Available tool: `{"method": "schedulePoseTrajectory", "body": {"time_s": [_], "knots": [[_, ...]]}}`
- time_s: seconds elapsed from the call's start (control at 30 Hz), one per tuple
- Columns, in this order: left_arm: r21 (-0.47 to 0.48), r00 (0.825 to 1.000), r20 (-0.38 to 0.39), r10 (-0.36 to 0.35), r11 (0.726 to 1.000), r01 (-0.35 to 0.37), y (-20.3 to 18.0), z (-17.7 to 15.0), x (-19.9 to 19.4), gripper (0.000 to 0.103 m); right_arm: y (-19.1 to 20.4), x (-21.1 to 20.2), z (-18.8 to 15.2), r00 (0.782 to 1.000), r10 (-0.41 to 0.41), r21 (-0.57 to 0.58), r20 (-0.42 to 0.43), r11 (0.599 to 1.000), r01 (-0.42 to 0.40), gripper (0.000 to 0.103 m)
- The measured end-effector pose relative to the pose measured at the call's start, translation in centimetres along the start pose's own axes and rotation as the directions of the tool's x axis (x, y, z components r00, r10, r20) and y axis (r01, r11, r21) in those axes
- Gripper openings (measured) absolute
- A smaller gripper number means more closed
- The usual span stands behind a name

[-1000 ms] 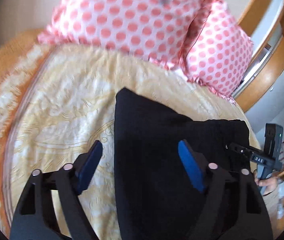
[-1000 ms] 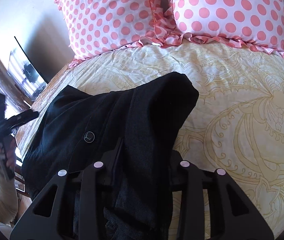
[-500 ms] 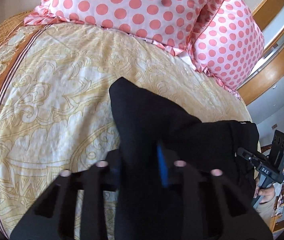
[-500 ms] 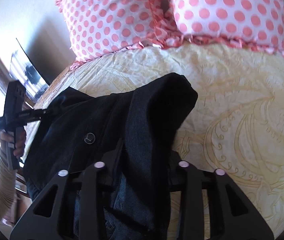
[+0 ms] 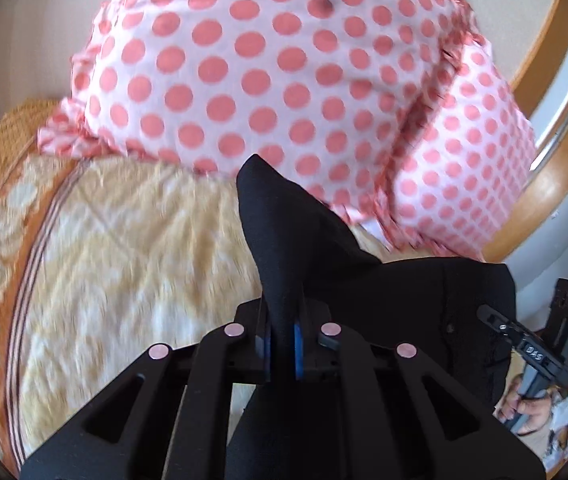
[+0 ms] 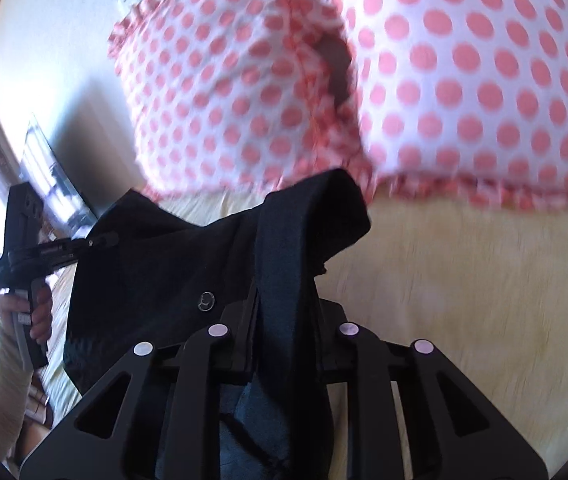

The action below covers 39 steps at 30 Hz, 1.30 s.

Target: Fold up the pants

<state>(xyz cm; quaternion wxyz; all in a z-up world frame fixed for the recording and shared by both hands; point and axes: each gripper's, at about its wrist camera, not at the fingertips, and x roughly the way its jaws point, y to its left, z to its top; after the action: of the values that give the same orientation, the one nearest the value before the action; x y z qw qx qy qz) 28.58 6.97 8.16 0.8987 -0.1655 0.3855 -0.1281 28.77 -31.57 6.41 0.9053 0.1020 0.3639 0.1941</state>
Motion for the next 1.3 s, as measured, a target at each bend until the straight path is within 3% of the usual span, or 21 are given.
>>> {"method": "schedulePoseTrajectory", "body": {"time_s": [0.07,0.17,0.3,0.4,0.47,0.53,0.57,0.6,0.7,0.77,0.8,0.87,0.97,1.03,1.13,1.17,1.3], "knots": [[-0.007,0.999,-0.023,0.046,0.999,-0.046,0.7,1.2,2.3,0.007,-0.6,1.8,0.7,0.999,-0.033,0.01,-0.026,0.999,0.034,0.02],[-0.038,0.99,-0.114,0.084,0.995,-0.089,2.1,0.8,5.5,0.009,-1.2,5.6,-0.3,0.978,-0.145,0.011,-0.149,0.989,0.148,0.02],[0.032,0.982,-0.087,0.168,0.986,-0.166,1.6,-0.2,6.3,0.026,-0.4,5.7,-0.5,0.964,-0.222,-0.014,-0.143,0.975,0.223,0.028],[0.051,0.976,-0.061,0.209,0.977,-0.207,1.1,-0.1,4.9,0.037,0.3,4.9,-0.9,0.941,-0.307,-0.052,-0.143,0.952,0.302,0.046],[0.085,0.969,0.023,0.248,0.965,-0.249,0.3,-0.5,1.9,0.037,1.1,2.7,-1.4,0.917,-0.393,-0.093,-0.071,0.918,0.386,0.06],[0.128,0.967,0.084,0.241,0.96,-0.251,-0.9,-1.6,-1.0,0.039,2.0,0.1,-2.3,0.899,-0.438,-0.111,0.006,0.893,0.436,0.074],[0.144,0.971,0.09,0.223,0.962,-0.234,-1.0,-2.3,-1.9,0.049,2.5,-0.8,-2.8,0.904,-0.427,-0.116,0.027,0.897,0.427,0.076],[0.16,0.977,0.09,0.191,0.966,-0.204,-1.8,-3.5,-3.3,0.061,3.6,-2.1,-3.7,0.926,-0.374,-0.127,0.043,0.918,0.376,0.076],[0.214,0.994,0.033,0.101,0.971,-0.106,-4.5,-7.5,-5.1,0.07,6.4,-3.1,-6.0,0.958,-0.285,-0.192,0.032,0.939,0.286,0.076],[0.252,0.998,-0.022,0.059,0.966,-0.052,-5.8,-10.0,-5.0,0.074,8.0,-2.2,-7.4,0.96,-0.279,-0.25,-0.017,0.931,0.266,0.075],[0.262,0.997,-0.044,0.056,0.964,-0.042,-6.4,-10.9,-4.3,0.077,8.6,-0.9,-8.2,0.951,-0.3,-0.279,-0.071,0.922,0.27,0.075],[0.276,0.991,-0.104,0.084,0.96,-0.052,-7.0,-12.2,-2.3,0.077,8.9,1.5,-9.3,0.921,-0.361,-0.316,-0.149,0.9,0.301,0.076],[0.31,0.986,-0.11,0.123,0.947,-0.083,-7.0,-13.2,-0.5,0.087,8.7,1.6,-9.6,0.917,-0.378,-0.287,-0.13,0.899,0.33,0.081],[0.335,0.984,-0.105,0.144,0.937,-0.101,-7.4,-13.1,0.0,0.092,8.4,1.0,-9.4,0.918,-0.376,-0.251,-0.125,0.907,0.337,0.085],[0.289,0.988,-0.077,0.137,0.951,-0.11,-6.9,-13.2,-1.3,0.094,8.3,-1.8,-10.2,0.933,-0.353,-0.152,-0.069,0.928,0.339,0.1],[0.278,0.989,-0.047,0.143,0.953,-0.124,-6.6,-13.6,-2.4,0.101,8.4,-2.7,-10.7,0.937,-0.347,-0.124,-0.051,0.933,0.339,0.102],[0.29,0.979,0.017,0.205,0.936,-0.201,-6.3,-16.2,-5.6,0.101,9.0,-4.5,-14.1,0.951,-0.3,-0.022,-0.074,0.954,0.299,0.102]]}}
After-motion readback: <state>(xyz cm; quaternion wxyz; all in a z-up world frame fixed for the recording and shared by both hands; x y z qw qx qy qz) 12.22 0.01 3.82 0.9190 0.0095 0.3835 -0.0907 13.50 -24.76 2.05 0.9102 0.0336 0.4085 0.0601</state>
